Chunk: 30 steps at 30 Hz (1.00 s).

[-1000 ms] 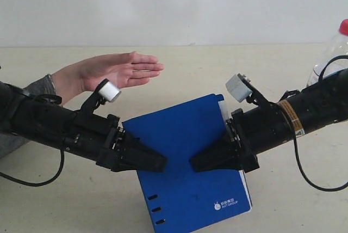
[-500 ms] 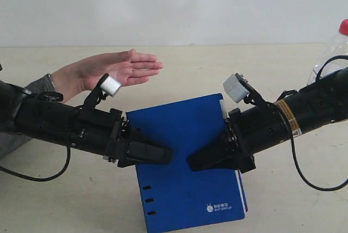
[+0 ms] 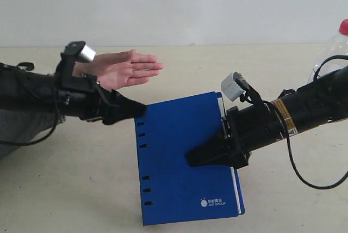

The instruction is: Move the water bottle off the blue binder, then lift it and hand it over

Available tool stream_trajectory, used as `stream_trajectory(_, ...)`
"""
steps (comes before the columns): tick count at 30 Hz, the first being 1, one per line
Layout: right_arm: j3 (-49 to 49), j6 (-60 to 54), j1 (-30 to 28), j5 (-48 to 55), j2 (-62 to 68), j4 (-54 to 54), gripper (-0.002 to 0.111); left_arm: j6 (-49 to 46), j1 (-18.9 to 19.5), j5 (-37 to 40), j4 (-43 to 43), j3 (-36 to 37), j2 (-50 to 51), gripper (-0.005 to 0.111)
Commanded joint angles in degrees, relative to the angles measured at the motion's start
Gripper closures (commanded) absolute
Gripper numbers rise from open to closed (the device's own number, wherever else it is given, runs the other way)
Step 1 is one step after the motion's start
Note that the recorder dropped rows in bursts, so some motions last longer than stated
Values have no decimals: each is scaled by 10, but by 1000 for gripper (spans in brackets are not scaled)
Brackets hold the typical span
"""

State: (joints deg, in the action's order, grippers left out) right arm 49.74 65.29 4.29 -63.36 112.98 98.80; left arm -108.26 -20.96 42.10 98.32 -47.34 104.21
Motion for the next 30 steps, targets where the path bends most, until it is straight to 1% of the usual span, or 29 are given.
stream_trajectory(1,2,-9,3,9,-3,11,109,-34,-6,-112,16,-3,-83,65)
stream_trajectory(2,2,-9,3,16,-3,11,109,-36,-10,-132,16,-3,-103,72)
stream_trajectory(3,2,-9,3,24,-3,11,109,-36,-15,-141,16,-3,-118,76)
stream_trajectory(5,2,-9,3,39,-3,11,109,-41,-29,-192,16,-2,-154,91)
stream_trajectory(7,2,-9,3,48,-3,11,109,-46,-47,-239,16,-2,-182,102)
stream_trajectory(12,2,-13,3,49,-3,11,109,-53,-110,-363,16,-2,-222,101)
stream_trajectory(14,2,-13,3,49,-3,11,109,-53,-141,-442,16,-2,-224,101)
stream_trajectory(15,2,-13,3,49,-3,11,109,-53,-158,-494,16,-2,-224,101)
stream_trajectory(17,2,-14,3,49,-3,6,109,-45,-187,-567,14,-2,-224,101)
stream_trajectory(22,2,-17,3,48,-3,0,109,21,-267,-758,-73,-2,-224,101)
stream_trajectory(23,2,-17,3,49,-3,-8,109,25,-298,-826,-88,-2,-224,101)
stream_trajectory(25,2,-17,3,56,-3,-17,109,25,-324,-856,-89,-2,-224,101)
stream_trajectory(26,2,-16,3,61,-3,-24,109,25,-329,-848,-89,-2,-224,101)
stream_trajectory(28,-3,-14,4,82,-3,-74,109,25,-329,-793,-75,-2,-224,101)
stream_trajectory(29,-5,-27,4,85,-3,-105,109,35,-329,-754,-57,1,-224,101)
stream_trajectory(30,-5,-31,4,80,-3,-122,109,58,-329,-716,-60,15,-224,101)
